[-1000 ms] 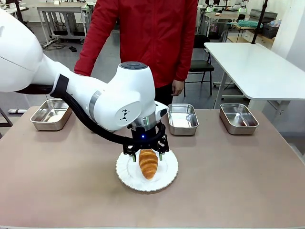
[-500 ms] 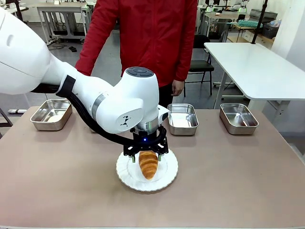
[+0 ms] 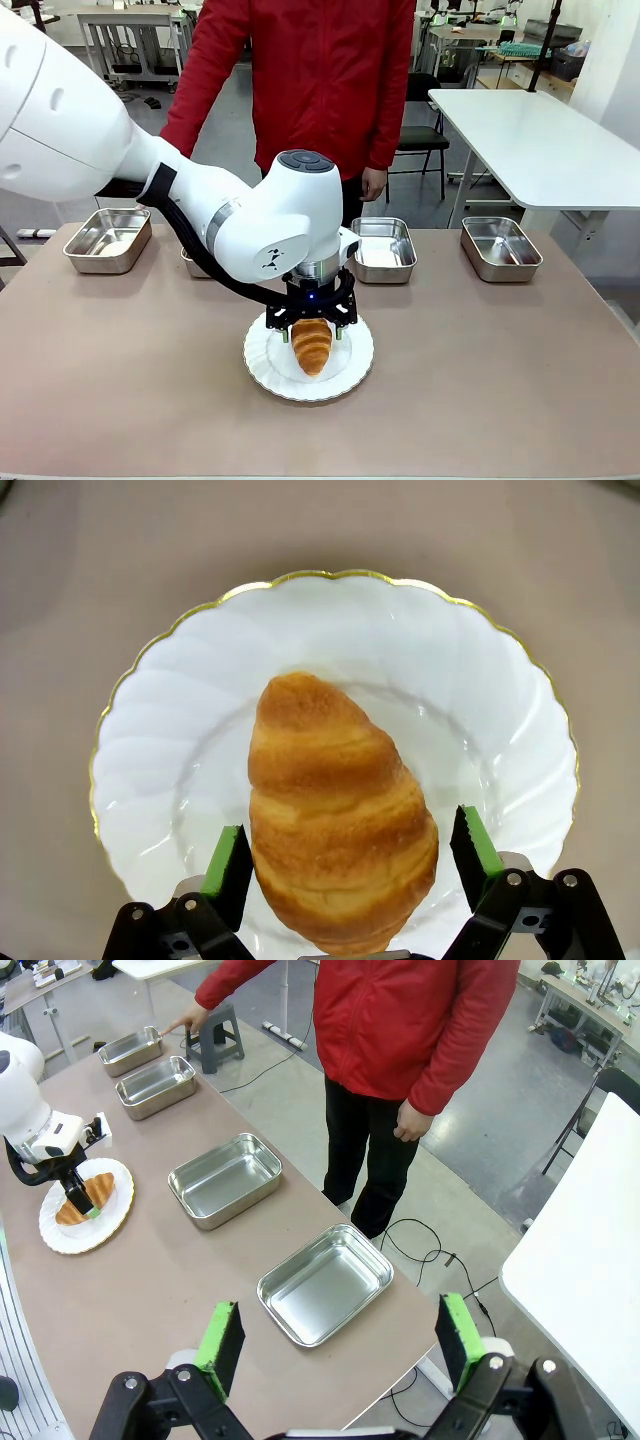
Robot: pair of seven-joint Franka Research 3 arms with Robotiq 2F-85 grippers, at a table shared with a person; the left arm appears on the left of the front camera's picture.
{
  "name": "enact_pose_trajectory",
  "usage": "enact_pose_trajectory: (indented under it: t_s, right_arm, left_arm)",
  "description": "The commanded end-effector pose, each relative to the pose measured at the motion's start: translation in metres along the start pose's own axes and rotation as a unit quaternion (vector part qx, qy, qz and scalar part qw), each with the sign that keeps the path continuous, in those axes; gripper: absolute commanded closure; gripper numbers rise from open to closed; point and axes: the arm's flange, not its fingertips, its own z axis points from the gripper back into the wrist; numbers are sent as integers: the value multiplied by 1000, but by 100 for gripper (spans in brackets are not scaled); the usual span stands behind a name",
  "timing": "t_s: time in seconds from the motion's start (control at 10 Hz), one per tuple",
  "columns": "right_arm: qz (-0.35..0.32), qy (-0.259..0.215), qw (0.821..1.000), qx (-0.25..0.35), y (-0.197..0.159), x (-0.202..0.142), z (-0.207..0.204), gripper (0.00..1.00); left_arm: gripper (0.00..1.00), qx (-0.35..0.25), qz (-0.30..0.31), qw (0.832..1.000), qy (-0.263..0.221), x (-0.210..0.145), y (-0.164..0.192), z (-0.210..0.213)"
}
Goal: Place the bread in the container.
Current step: Place the Butter Roll into the Airtight Container indicated by the human.
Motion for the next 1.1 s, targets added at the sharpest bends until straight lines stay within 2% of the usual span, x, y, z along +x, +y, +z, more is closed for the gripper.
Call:
enact_pose_trajectory:
  t_s: [0.0,0.2,0.3,0.4,0.5,0.6,0.7,0.9,1.0]
  right_arm:
    - [1,-1,1000,1,1,2,0,0]
    - [1,-1,1000,1,1,2,0,0]
    - [1,-1,1000,1,1,2,0,0]
    - [1,-1,1000,1,1,2,0,0]
    - [1,-1,1000,1,1,2,0,0]
    - [1,-1,1000,1,1,2,0,0]
    - [1,-1,1000,1,1,2,0,0]
    - [1,-1,1000,1,1,2,0,0]
    - [1,-1,1000,1,1,2,0,0]
  left_arm:
    - [8,9,21,1000,-18,2,-6,-4]
    - [28,7,29,999,-15,2,-4,0]
    - [25,8,34,999,-17,3,-2,2]
    - [47,7,39,999,-17,3,0,3]
    - [45,6,48,998,-27,3,1,4]
    - [67,0,52,999,-8,5,3,3]
    - [67,0,28,1000,-5,5,1,2]
    - [67,0,28,1000,-5,5,1,2]
    - [51,-2,33,999,-5,7,1,4]
